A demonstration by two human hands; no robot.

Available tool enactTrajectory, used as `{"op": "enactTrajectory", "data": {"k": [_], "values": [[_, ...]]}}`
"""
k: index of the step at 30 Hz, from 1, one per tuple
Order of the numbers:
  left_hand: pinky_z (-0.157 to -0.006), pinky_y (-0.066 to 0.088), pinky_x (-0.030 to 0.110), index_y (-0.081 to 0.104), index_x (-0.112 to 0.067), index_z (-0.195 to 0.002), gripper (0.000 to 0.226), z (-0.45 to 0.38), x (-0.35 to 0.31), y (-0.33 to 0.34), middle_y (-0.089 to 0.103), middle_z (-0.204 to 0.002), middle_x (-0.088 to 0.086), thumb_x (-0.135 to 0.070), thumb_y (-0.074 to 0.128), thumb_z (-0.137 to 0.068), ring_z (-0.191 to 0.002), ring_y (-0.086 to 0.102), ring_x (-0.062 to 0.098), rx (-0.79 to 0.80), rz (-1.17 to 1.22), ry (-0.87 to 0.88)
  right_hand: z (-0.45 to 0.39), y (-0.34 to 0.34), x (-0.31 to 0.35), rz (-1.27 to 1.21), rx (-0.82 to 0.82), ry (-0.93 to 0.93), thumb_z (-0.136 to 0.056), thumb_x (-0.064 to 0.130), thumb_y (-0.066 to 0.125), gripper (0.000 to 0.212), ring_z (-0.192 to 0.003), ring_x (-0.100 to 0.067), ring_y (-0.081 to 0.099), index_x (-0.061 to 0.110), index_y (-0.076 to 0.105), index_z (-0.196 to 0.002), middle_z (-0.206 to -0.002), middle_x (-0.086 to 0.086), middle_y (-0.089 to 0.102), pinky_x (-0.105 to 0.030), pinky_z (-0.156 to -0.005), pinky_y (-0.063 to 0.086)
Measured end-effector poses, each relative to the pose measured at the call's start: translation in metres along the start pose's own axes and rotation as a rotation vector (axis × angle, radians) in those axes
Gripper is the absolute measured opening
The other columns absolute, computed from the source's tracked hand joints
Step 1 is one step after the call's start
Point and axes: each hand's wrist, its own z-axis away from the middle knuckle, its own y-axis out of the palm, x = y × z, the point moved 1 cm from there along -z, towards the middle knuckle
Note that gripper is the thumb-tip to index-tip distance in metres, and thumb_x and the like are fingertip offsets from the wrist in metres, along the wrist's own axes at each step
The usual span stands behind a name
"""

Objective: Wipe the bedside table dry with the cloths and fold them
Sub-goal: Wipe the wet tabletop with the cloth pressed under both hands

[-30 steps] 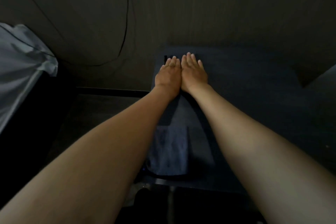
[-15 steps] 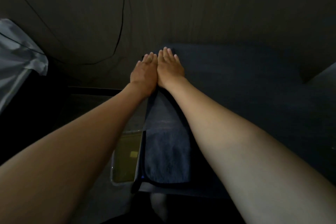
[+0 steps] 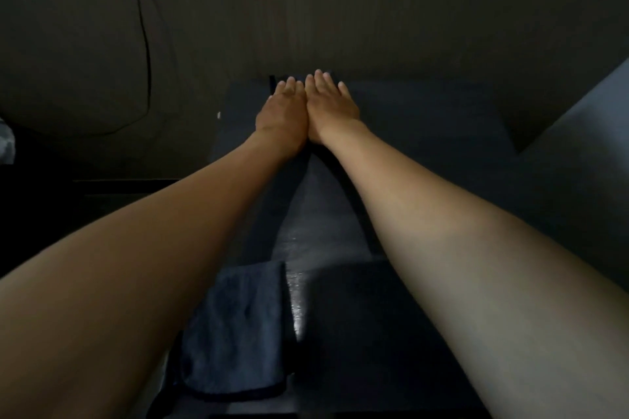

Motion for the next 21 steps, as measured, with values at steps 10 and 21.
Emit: {"op": "enactTrajectory", "data": {"k": [10,21], "values": [[-0.12,0.019,0.036,0.007,-0.006,-0.157,0.065,-0.014,-0.15,0.014,0.005,-0.166,0.011,-0.013,0.043,-0.104,-0.153,0.005,0.023,-0.031,0.024,0.112,0.026,-0.011,-0.149,-0.023,-0.009,0.121,-0.101,0.034,0.045,0.079,-0.153,-0.018,-0.008,0.01,-0.005,-0.157,-0.166,-0.006,-0.01,-0.038,-0.123,-0.005],[-0.122,0.022,0.036,0.013,-0.005,-0.156,0.064,-0.037,-0.237,0.029,0.012,-0.164,0.012,-0.013,0.047,-0.103,-0.153,0.008,0.024,-0.034,0.049,0.182,0.034,-0.019,-0.238,-0.086,-0.036,0.178,-0.099,0.024,0.054,0.082,-0.153,-0.02,-0.005,0.011,-0.001,-0.158,-0.167,-0.007,-0.005,-0.042,-0.123,-0.002]]}}
